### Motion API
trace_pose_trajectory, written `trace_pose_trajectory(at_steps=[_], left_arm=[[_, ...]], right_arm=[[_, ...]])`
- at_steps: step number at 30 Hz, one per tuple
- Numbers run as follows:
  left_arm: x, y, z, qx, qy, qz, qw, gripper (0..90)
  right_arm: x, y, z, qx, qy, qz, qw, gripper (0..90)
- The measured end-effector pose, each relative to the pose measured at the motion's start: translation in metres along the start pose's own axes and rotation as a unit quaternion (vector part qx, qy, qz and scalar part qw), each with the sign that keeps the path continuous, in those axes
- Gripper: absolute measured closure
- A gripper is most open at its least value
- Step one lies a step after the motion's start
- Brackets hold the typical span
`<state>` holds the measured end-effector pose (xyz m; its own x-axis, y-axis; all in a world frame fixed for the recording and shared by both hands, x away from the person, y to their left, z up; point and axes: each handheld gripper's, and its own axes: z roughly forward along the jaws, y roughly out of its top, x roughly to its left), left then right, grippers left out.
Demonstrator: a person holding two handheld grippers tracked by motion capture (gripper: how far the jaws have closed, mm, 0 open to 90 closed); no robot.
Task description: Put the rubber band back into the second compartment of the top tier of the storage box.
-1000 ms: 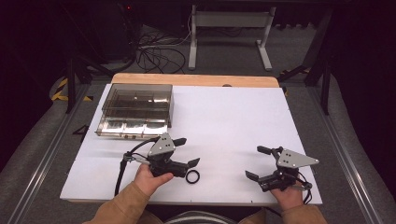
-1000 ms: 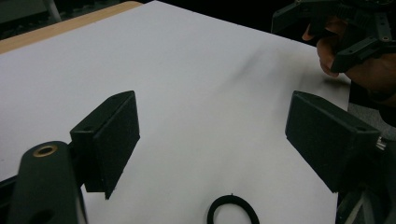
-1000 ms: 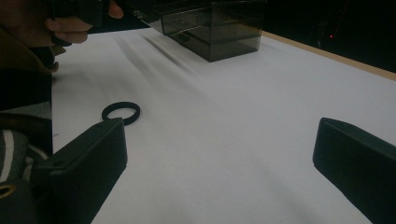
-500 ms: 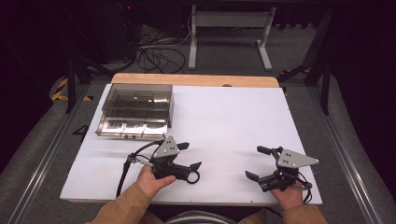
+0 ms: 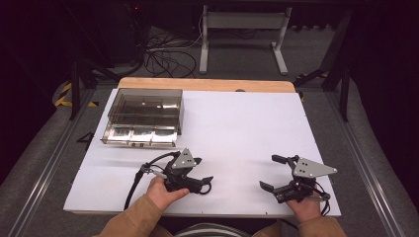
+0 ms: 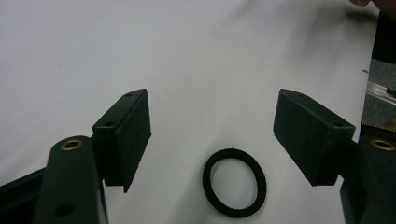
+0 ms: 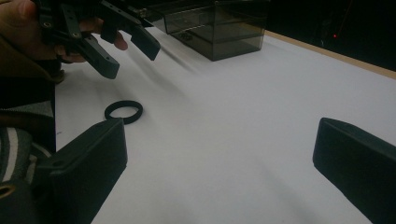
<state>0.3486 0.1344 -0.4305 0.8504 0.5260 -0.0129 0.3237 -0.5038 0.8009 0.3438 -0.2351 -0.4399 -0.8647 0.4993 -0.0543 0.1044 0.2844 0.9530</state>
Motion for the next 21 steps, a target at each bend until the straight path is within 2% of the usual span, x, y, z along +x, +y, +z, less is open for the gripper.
trace_pose_trajectory(at_steps=[9,21], left_arm=[[0.004,-0.004,0.005,0.039,-0.006,-0.019,0.999,33.5],[0.004,-0.006,0.011,0.087,-0.011,-0.024,0.9958,38.8]], right_arm=[[0.0,0.0,0.0,0.001,0.001,0.0,1.0,3.5],[0.0,0.0,0.001,0.003,0.003,0.0,1.0,3.6]])
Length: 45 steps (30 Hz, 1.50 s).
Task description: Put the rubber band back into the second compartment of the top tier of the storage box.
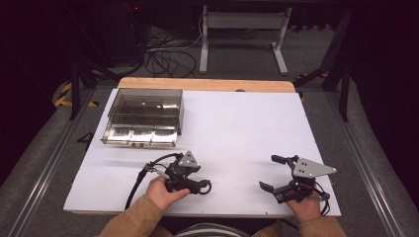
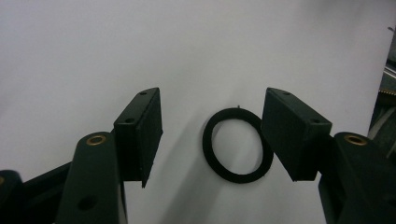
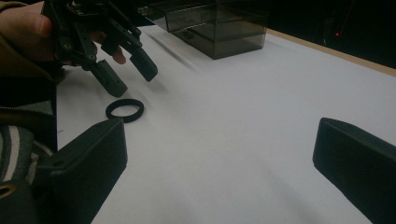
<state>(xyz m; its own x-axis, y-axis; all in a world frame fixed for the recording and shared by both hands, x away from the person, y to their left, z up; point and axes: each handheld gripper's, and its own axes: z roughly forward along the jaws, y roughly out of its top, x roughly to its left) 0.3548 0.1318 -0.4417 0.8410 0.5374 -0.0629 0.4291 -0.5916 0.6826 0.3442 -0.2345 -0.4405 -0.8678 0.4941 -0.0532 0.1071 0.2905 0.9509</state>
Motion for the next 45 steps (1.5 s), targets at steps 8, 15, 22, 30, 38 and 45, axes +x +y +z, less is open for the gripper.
trace_pose_trajectory(at_steps=[8,15,22,30,38,45], left_arm=[[0.0,-0.001,0.004,0.016,0.0,0.003,0.9999,41.0],[-0.001,-0.002,0.006,0.018,0.0,-0.006,0.9998,46.1],[-0.001,-0.003,0.012,0.024,-0.001,-0.002,0.9997,54.8],[-0.003,-0.004,0.012,0.032,-0.001,0.002,0.9995,68.7],[-0.002,-0.004,0.015,0.038,0.012,0.009,0.9991,76.9],[-0.003,-0.003,0.013,0.041,0.016,0.016,0.9989,85.4]], right_arm=[[0.0,0.0,0.0,0.001,0.001,-0.001,1.0,3.5],[0.0,0.0,0.001,0.002,0.003,0.0,1.0,3.6],[0.0,0.0,0.001,0.002,0.003,0.0,1.0,3.5],[0.0,0.0,0.001,0.003,0.005,0.0,1.0,3.6],[0.0,0.0,0.001,0.003,0.006,0.0,1.0,3.6],[0.0,0.0,0.002,0.004,0.007,-0.001,1.0,3.6]])
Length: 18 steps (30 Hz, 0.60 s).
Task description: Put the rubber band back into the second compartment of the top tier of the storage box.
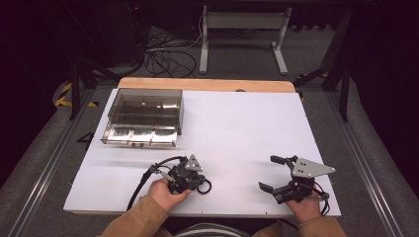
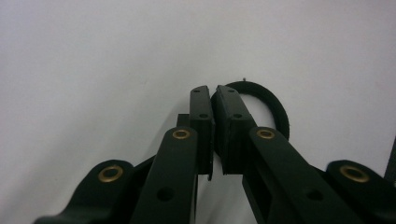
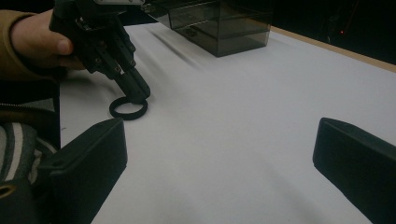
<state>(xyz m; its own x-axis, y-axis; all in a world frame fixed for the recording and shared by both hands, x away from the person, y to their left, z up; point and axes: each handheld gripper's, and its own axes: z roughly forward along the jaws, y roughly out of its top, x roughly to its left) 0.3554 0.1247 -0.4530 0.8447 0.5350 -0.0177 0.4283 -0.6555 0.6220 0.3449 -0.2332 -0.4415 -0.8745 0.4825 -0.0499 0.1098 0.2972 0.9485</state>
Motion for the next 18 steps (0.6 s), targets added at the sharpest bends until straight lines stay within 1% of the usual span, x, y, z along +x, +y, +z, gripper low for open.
trace_pose_trajectory(at_steps=[8,18], left_arm=[[0.0,0.002,-0.007,-0.014,0.003,-0.001,0.9999,86.2],[-0.003,0.007,-0.026,-0.045,0.003,0.003,0.999,86.4]], right_arm=[[0.0,0.0,0.0,0.0,0.0,0.0,1.0,3.6],[0.0,0.0,0.001,0.0,-0.001,0.002,1.0,3.5]])
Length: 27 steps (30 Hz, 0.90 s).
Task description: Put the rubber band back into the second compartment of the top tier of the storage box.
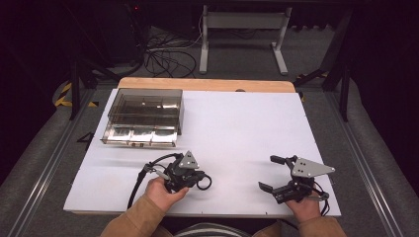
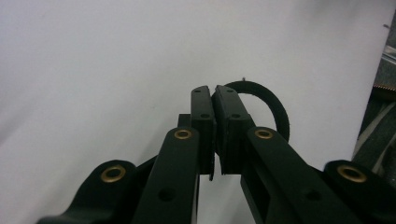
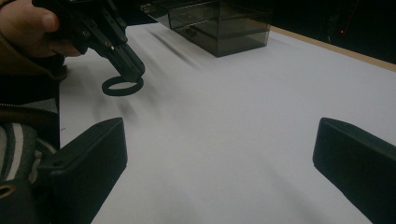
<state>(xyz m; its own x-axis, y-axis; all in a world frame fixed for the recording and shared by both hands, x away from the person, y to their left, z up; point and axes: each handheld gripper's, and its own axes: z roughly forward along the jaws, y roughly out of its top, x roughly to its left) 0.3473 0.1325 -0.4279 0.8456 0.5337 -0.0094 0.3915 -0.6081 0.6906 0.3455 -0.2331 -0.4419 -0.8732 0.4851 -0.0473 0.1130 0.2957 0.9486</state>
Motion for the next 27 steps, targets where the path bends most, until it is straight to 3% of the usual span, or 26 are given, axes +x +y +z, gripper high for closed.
trace_pose_trajectory(at_steps=[15,27], left_arm=[[-0.001,0.007,-0.025,-0.031,0.003,0.012,0.9994,86.3],[-0.003,0.012,-0.04,-0.031,0.01,0.034,0.9989,86.4]], right_arm=[[0.0,0.0,0.001,0.001,0.001,0.001,1.0,3.6],[0.0,0.0,0.001,0.003,0.002,0.0,1.0,3.5]])
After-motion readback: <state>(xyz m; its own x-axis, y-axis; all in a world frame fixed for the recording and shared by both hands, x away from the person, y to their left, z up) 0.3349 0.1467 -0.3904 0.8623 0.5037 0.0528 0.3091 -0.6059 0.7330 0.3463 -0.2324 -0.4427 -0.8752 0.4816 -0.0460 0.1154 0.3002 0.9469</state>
